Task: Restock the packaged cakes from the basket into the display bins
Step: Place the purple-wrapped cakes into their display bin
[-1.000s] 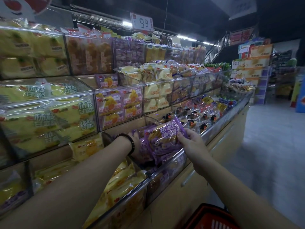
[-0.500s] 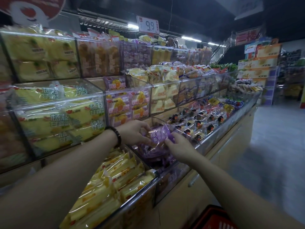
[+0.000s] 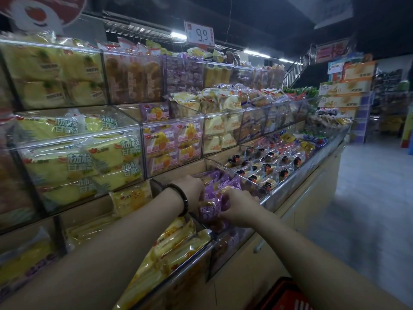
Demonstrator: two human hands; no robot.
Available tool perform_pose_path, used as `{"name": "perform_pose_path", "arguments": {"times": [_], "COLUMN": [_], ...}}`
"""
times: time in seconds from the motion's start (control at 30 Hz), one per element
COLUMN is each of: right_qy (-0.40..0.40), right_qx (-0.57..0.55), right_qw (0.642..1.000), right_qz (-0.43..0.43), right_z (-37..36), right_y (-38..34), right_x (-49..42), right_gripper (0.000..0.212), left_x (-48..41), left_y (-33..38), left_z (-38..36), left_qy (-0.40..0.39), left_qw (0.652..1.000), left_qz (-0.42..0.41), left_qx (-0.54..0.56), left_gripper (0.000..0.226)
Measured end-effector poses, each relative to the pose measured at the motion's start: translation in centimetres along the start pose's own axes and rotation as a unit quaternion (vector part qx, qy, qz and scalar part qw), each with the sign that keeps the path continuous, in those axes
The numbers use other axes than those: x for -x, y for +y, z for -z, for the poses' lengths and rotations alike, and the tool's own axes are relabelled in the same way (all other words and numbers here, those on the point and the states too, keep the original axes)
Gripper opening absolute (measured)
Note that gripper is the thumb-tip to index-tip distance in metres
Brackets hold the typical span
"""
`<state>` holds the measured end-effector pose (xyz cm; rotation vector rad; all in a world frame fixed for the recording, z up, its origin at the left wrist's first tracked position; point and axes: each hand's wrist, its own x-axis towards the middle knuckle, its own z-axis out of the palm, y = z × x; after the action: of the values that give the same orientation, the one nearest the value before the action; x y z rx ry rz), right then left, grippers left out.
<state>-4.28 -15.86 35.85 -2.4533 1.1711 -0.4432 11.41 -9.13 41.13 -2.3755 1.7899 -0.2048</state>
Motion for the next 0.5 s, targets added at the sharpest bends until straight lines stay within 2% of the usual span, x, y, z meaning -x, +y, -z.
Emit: {"name": "perform_pose_path", "arguments": {"times": [0.1,0.17,0.27,0.37,0.43,0.5], "right_qy": [0.003,0.033,0.091,0.114,0.119,0.101], "right_qx": [-0.008,-0.018,-0.067,-0.165,-0.218,-0.285], "right_qw": [1.0,0.999,0.993,0.979,0.968,0.952], "right_qz": [0.005,0.002,0.016,0.03,0.033,0.037], "right_z": [1.0,1.5,2.5,3.7,4.4,4.8], "right_y": [0.1,0.4,1.1,1.8,2.2,2.5], "right_x": [0.2,0.4,1.4,2.9,3.9,5.2], "right_gripper": [0.036,0.04,0.029,0.009,0.005,0.003], "left_x": [0.0,0.4,1.0,1.8,2.7,3.9], "left_y": [0.0,0.0,0.0,0.9,2.4,4.2], "left_z": [0.3,0.8,1.8,2.4,2.8,3.3], "left_qy": [0.003,-0.01,0.012,0.065,0.086,0.092], "left_qw": [1.0,1.0,0.998,0.988,0.979,0.967], "left_qz": [0.001,-0.003,-0.021,-0.036,-0.048,-0.062], "left_qx": [-0.006,0.012,0.057,0.133,0.181,0.23], "left_gripper": [0.028,0.038,0.051,0.031,0.014,0.013]}}
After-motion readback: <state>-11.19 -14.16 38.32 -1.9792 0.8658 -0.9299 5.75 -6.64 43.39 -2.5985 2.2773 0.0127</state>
